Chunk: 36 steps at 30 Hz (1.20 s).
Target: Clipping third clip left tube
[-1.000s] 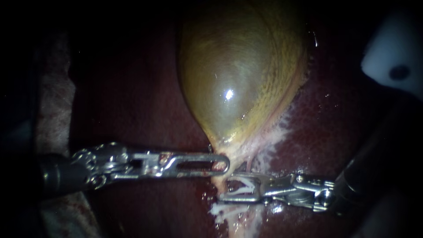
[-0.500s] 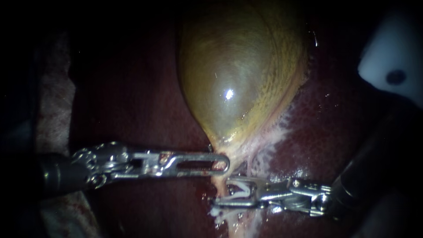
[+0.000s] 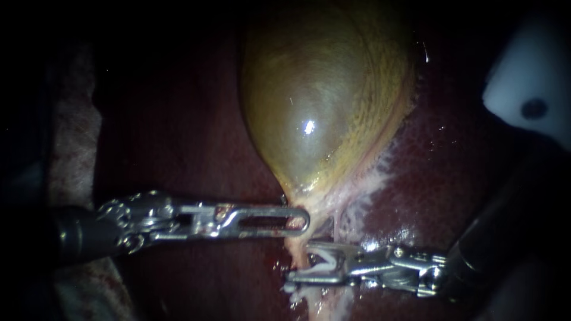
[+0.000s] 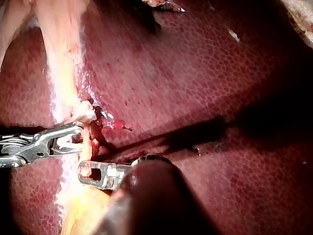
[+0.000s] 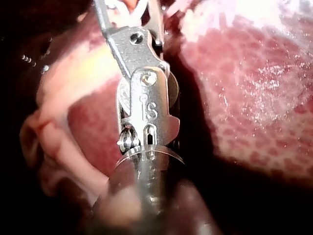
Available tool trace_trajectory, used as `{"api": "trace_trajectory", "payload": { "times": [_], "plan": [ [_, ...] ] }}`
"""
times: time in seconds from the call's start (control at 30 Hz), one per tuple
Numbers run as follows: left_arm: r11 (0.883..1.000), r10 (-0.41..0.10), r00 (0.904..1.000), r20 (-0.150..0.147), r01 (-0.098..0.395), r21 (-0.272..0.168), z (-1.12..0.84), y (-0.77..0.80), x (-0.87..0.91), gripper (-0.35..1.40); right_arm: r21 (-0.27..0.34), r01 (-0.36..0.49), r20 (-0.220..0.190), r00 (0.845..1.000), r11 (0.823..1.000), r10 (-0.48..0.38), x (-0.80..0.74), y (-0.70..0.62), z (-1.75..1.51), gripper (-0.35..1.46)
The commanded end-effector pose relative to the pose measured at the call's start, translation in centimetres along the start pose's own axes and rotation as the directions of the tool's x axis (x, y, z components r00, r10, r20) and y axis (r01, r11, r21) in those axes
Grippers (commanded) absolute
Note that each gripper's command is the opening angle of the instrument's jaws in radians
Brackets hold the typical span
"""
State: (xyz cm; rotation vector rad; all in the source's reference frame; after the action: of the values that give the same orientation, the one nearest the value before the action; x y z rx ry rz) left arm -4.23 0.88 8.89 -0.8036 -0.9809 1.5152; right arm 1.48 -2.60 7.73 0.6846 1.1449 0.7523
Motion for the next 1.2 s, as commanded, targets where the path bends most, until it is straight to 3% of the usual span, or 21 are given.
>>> {"api": "trace_trajectory", "payload": {
  "times": [0.03,0.83,1.2],
  "plan": [
    [1.000,0.000,1.0000,0.000,0.000,0.000,0.00,0.00,0.00,-0.35,0.002,-0.001,0.001,1.000,1.000,0.001,0.00,0.01,0.02,0.41],
    [1.000,0.000,1.0000,-0.002,0.000,0.000,0.01,0.01,0.00,-0.35,0.000,-0.001,0.001,1.000,1.000,0.001,0.01,0.31,0.15,0.37],
    [1.000,-0.002,1.0000,-0.004,0.002,0.002,0.04,0.03,0.00,-0.35,0.002,-0.008,0.000,1.000,1.000,0.008,0.02,0.33,0.21,0.35]
  ]
}}
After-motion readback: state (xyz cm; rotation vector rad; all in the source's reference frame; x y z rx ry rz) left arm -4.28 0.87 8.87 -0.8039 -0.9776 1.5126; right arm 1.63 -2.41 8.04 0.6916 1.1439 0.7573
